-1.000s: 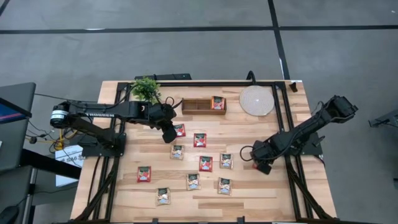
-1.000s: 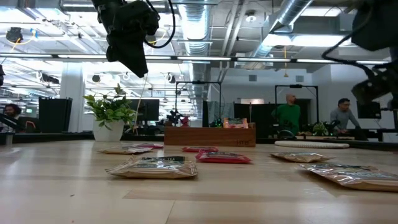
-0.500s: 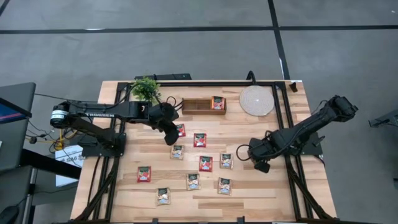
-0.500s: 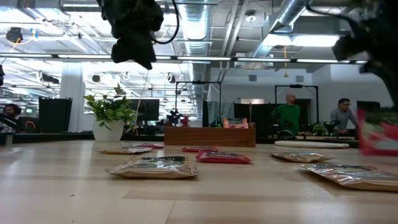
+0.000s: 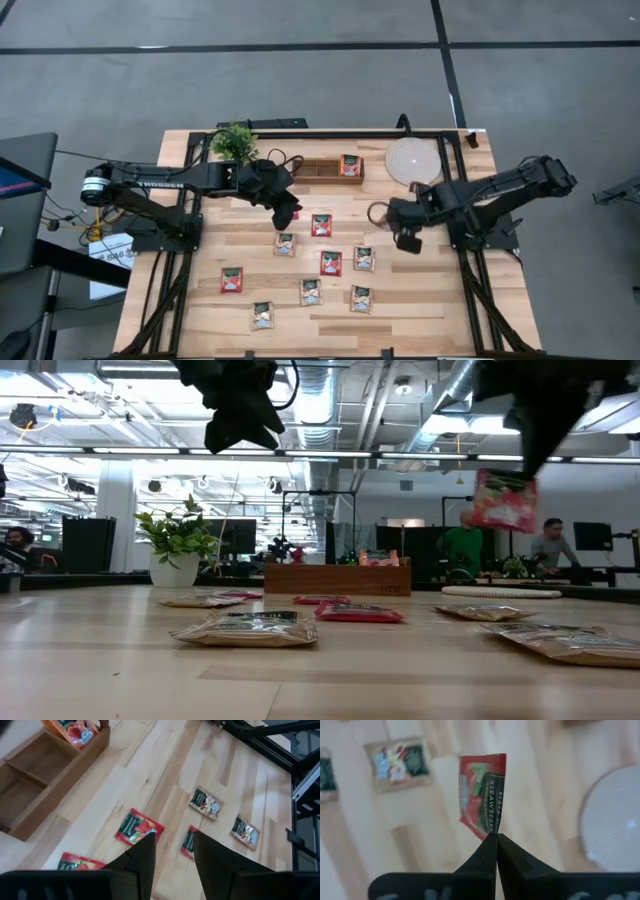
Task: Pick & Place Tea
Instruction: Put the red tea bag into the middle section of the wooden organizer
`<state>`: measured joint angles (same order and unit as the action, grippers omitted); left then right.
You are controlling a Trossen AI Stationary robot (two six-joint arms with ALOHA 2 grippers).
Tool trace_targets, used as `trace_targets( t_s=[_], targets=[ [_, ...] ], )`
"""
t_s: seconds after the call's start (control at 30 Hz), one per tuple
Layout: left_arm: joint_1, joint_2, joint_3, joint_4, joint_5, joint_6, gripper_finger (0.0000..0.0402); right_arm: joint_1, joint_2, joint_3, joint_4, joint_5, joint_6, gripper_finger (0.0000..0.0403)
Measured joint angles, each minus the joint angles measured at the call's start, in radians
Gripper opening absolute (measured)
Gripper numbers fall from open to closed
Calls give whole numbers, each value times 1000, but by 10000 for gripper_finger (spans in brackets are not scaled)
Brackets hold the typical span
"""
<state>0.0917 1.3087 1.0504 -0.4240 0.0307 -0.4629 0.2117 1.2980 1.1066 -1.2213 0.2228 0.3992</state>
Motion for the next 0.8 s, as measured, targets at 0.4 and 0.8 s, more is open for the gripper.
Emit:
trace_targets(
  t_s=[0.4, 0.8],
  targets=[
    [0, 28, 0, 237, -7, 110, 122, -188, 3, 116, 99, 16, -282, 0],
    [0, 175, 23, 531, -19, 278, 122, -214, 217, 331, 117, 8, -435, 0]
  ],
)
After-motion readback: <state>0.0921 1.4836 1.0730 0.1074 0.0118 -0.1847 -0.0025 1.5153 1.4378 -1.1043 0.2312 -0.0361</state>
